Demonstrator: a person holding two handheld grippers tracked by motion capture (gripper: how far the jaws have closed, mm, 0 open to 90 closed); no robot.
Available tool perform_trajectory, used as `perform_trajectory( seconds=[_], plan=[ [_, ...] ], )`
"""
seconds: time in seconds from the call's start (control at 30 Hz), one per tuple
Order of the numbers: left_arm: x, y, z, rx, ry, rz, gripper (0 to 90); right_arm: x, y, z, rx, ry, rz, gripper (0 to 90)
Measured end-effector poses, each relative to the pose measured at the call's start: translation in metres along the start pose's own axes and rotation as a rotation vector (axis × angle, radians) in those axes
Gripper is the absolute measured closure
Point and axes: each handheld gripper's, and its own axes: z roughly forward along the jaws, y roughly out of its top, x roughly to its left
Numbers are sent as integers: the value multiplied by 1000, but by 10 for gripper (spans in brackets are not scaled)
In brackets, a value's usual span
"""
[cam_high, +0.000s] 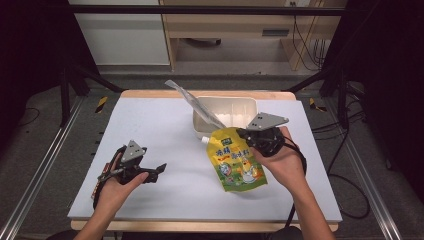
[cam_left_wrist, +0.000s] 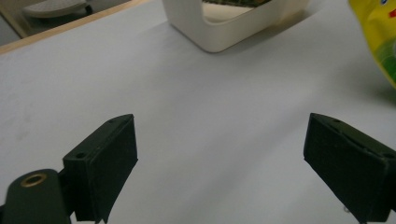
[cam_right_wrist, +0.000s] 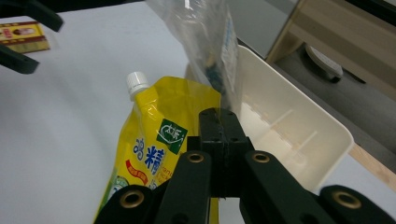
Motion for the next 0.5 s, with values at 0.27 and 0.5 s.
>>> perform_trajectory(
  seconds=[0.27,0.5],
  plan=[
    [-1,26,-3,21,-56,49,99,13,15,10,-11,38,-55,900],
    [-5,44,-4,25,-120,80,112,20,23,18,-14,67,-77,900]
  ],
)
